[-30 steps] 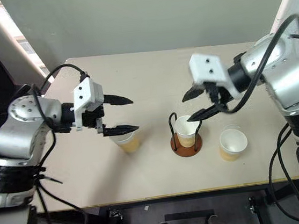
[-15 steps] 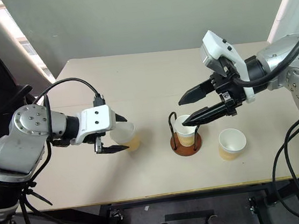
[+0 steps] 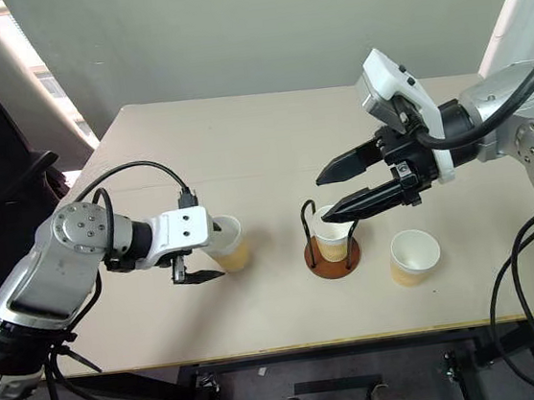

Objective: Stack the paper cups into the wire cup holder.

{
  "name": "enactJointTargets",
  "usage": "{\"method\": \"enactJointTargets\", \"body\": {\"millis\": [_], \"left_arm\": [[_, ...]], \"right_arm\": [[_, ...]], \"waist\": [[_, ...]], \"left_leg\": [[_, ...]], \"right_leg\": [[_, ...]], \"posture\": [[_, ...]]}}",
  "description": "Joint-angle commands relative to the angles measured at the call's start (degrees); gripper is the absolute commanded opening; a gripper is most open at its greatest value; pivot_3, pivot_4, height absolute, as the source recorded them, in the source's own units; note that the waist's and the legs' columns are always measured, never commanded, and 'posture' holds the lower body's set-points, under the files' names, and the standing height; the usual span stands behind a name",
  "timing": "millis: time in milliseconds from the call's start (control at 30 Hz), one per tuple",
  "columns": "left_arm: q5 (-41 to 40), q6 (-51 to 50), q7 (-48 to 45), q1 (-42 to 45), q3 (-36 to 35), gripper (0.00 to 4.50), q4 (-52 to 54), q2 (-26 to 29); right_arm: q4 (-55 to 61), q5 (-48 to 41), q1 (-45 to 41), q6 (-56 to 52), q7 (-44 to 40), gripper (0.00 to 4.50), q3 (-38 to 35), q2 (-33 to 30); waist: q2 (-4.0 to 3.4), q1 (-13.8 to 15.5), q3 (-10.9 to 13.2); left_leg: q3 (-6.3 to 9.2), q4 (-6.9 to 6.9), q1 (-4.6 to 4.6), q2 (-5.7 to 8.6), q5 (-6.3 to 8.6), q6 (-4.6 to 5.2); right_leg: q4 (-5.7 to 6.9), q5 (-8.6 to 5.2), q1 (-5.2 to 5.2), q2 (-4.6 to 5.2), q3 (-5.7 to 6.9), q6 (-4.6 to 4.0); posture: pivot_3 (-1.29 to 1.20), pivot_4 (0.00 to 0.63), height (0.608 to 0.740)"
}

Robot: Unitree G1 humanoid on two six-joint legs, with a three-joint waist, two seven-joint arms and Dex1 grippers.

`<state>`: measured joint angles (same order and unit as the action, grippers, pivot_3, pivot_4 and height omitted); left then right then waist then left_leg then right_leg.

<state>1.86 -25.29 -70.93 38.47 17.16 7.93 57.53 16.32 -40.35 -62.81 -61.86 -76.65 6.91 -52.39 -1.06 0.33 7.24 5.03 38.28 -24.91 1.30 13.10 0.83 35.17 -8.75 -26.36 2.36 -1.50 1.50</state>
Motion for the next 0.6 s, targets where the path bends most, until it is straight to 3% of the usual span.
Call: {"method": "enactJointTargets", "body": {"millis": [33, 367, 600], "left_arm": [[1.31, 2.47, 0.03, -0.34, 0.41, 3.62, -2.23, -0.74], [-1.71, 8.56, -4.4, 3.32, -1.14, 0.05, -9.72, -3.43], [-8.26, 8.66, -8.83, 8.3, -4.48, 0.05, -11.06, -5.75]], "right_arm": [[1.17, -1.18, 0.05, 0.83, 0.29, 2.87, -2.2, -0.97], [1.14, -1.97, 1.33, 1.05, 1.4, 2.87, -2.78, -1.53], [2.48, -4.25, 3.47, 0.08, 2.39, 2.87, -4.38, -2.67]], "waist": [[0.0, 0.0, 0.0], [0.01, 0.03, -0.01], [0.02, 0.2, -0.01]], "left_leg": [[0.0, 0.0, 0.0, 0.0, 0.0, 0.0], [0.04, 0.0, -0.01, 0.0, -0.01, -0.01], [0.04, 0.02, -0.06, 0.03, 0.0, 0.01]], "right_leg": [[0.0, 0.0, 0.0, 0.0, 0.0, 0.0], [0.06, 0.01, -0.02, 0.0, 0.02, 0.0], [0.01, 0.03, -0.02, 0.01, 0.02, 0.04]], "posture": [[0.0, 0.15, 0.74], [0.0, 0.15, 0.74], [0.0, 0.15, 0.74]]}}
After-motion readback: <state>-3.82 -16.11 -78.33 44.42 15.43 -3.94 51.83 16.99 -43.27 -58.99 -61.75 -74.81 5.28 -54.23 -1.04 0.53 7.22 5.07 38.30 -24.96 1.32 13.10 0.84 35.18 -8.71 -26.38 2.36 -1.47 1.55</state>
